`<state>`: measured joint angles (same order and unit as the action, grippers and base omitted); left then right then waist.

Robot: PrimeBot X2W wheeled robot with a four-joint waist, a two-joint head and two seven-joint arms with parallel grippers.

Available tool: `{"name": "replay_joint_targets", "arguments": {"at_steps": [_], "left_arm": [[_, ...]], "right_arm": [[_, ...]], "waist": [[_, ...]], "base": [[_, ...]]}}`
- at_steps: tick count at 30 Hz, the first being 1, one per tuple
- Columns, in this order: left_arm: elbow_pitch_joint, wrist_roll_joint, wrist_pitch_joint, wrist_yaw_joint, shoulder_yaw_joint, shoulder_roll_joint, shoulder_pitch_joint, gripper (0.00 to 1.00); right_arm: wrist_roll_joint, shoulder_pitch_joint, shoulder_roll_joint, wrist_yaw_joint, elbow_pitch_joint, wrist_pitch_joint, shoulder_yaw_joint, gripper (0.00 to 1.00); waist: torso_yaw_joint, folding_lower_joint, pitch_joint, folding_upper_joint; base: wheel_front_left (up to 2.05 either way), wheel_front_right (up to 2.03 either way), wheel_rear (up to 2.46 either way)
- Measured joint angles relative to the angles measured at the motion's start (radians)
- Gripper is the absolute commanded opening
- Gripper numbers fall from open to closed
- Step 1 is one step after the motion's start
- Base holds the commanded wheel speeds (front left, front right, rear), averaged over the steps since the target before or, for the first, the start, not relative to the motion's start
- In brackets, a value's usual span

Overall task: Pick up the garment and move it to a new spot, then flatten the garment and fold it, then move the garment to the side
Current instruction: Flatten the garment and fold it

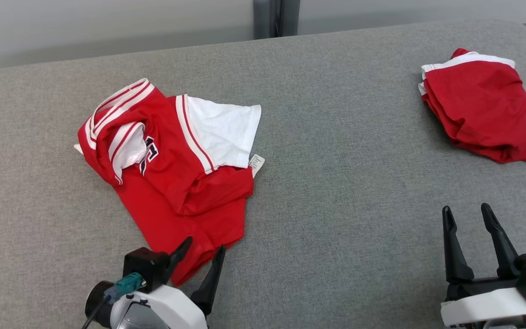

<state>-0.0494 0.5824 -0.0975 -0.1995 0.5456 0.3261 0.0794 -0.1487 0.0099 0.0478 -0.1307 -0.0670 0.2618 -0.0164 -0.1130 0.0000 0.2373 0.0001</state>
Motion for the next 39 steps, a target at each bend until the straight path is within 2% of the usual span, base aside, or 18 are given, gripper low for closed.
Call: {"name": "replay_joint_targets", "arguments": {"at_steps": [4,8,10,11,12,17,19,21,25,27,30,34,35,36,37,39], "left_arm": [[0.015,-0.027,-0.041,-0.008,0.026,0.016,0.002,1.0],[0.099,-0.07,-0.076,-0.004,0.063,0.026,0.047,1.0],[0.15,-0.073,-0.085,0.016,0.077,0.027,0.067,1.0],[0.169,-0.079,-0.077,0.023,0.083,0.026,0.078,0.69],[0.188,-0.089,-0.072,0.026,0.086,0.025,0.091,0.0],[0.208,-0.064,-0.032,0.053,0.078,0.015,0.098,0.0],[0.159,-0.038,-0.009,0.059,0.063,0.013,0.081,0.0],[0.032,0.006,0.005,0.061,0.032,0.023,0.033,0.0],[-0.11,0.055,0.001,0.008,-0.043,0.078,-0.06,0.0],[-0.126,0.076,0.018,-0.038,-0.102,0.098,-0.111,0.0],[-0.1,0.132,0.064,-0.095,-0.21,0.102,-0.172,0.0],[0.038,0.147,0.14,-0.13,-0.297,0.107,-0.194,0.0],[0.073,0.149,0.156,-0.134,-0.305,0.102,-0.194,0.15],[0.104,0.15,0.16,-0.133,-0.305,0.096,-0.193,0.47],[0.13,0.146,0.166,-0.131,-0.297,0.092,-0.192,1.0],[0.165,0.139,0.182,-0.133,-0.297,0.087,-0.186,1.0]], "right_arm": [[0.0,0.0,0.0,0.0,0.0,0.0,0.003,1.0],[-0.003,-0.001,0.0,0.0,-0.002,0.0,0.009,1.0],[-0.01,-0.006,0.0,0.0,-0.003,0.0,0.008,1.0],[-0.01,-0.007,0.0,0.0,-0.002,0.0,0.005,1.0],[-0.011,-0.006,0.0,0.0,-0.002,0.0,0.002,1.0],[-0.019,0.016,0.001,0.0,-0.009,0.0,-0.03,1.0],[-0.018,0.034,0.0,0.0,-0.017,0.0,-0.031,1.0],[-0.017,0.042,0.0,0.0,-0.018,0.0,-0.031,1.0],[-0.009,0.056,0.0,0.0,-0.019,0.0,-0.031,1.0],[-0.009,0.065,0.0,0.0,-0.021,0.0,-0.031,1.0],[-0.007,0.076,0.0,0.0,-0.026,0.0,-0.035,1.0],[-0.007,0.083,0.0,0.0,-0.036,0.0,-0.026,1.0],[-0.005,0.082,0.0,0.0,-0.038,0.0,-0.022,1.0],[-0.002,0.082,-0.001,0.0,-0.04,0.0,-0.018,1.0],[-0.002,0.082,-0.001,0.0,-0.04,0.0,-0.016,1.0],[-0.002,0.082,0.0,0.0,-0.042,0.0,-0.014,1.0]], "waist": [[0.002,0.0,0.008,0.0],[-0.008,0.0,0.018,0.0],[-0.017,0.0,0.023,0.0],[-0.021,0.0,0.024,0.0],[-0.025,0.0,0.025,0.0],[-0.014,0.0,0.008,0.0],[-0.001,0.0,-0.005,0.0],[0.024,0.0,-0.029,0.0],[0.064,0.0,-0.063,0.0],[0.085,0.0,-0.079,0.0],[0.117,0.0,-0.099,0.0],[0.15,0.0,-0.119,0.0],[0.155,0.0,-0.122,0.0],[0.158,0.0,-0.125,0.0],[0.159,0.0,-0.126,0.0],[0.156,0.0,-0.126,0.0]], "base": [[0.0,0.0,0.0],[0.0,0.0,0.0],[0.0,0.0,0.0],[0.0,0.0,0.0],[0.0,0.0,0.0],[0.0,0.0,0.0],[0.0,0.0,0.0],[0.0,0.0,0.0],[0.0,0.0,0.0],[0.0,0.0,0.0],[0.0,0.0,0.0],[0.0,0.0,0.0],[0.0,0.0,0.0],[0.0,0.0,0.0],[0.0,0.0,0.0],[0.0,0.0,0.0]]}}
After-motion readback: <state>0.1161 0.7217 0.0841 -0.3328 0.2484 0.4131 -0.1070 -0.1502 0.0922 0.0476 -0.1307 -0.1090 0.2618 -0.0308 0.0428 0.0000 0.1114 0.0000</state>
